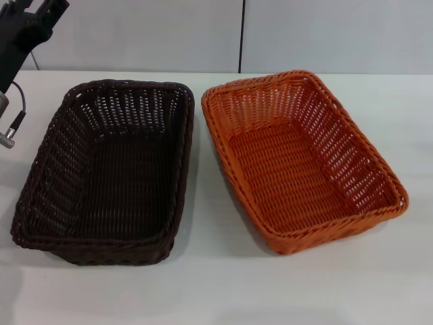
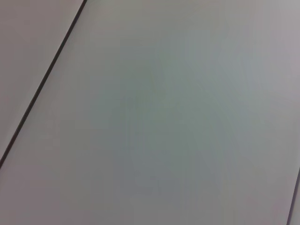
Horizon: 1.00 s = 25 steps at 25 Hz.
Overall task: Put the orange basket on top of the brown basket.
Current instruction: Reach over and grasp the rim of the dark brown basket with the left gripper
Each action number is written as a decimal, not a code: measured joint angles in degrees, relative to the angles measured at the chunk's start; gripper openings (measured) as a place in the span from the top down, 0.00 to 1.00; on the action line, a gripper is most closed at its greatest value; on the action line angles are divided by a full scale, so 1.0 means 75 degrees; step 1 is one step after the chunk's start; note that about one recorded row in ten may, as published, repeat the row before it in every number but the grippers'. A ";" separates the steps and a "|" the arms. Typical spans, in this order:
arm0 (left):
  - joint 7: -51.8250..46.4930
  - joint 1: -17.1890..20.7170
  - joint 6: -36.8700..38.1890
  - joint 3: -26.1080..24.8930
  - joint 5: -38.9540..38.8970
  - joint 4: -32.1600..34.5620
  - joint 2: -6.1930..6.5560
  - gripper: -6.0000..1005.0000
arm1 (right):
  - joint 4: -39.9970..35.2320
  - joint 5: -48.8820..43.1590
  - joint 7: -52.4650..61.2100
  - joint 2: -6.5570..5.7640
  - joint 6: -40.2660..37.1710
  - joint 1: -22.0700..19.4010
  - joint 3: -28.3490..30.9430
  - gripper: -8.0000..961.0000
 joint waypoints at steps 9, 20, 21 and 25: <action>-0.0011 0.0000 -0.0001 0.0000 0.0000 0.0000 -0.0001 0.14 | 0.0000 0.0000 0.0000 0.0000 0.0000 -0.0002 0.0000 0.25; -0.0542 0.0000 0.0441 0.0068 0.0002 -0.0151 0.0006 0.14 | 0.0012 0.0004 0.0000 0.0000 -0.0001 -0.0019 -0.0001 0.25; -0.0686 -0.0004 0.0512 0.0081 0.0008 -0.0200 0.0017 0.14 | 0.0012 0.0004 0.0000 0.0000 -0.0001 -0.0019 -0.0001 0.25; -0.1978 0.0063 0.1284 0.0377 0.0375 -0.0975 0.0110 0.14 | 0.0011 0.0008 0.0000 0.0000 -0.0001 -0.0054 0.0033 0.25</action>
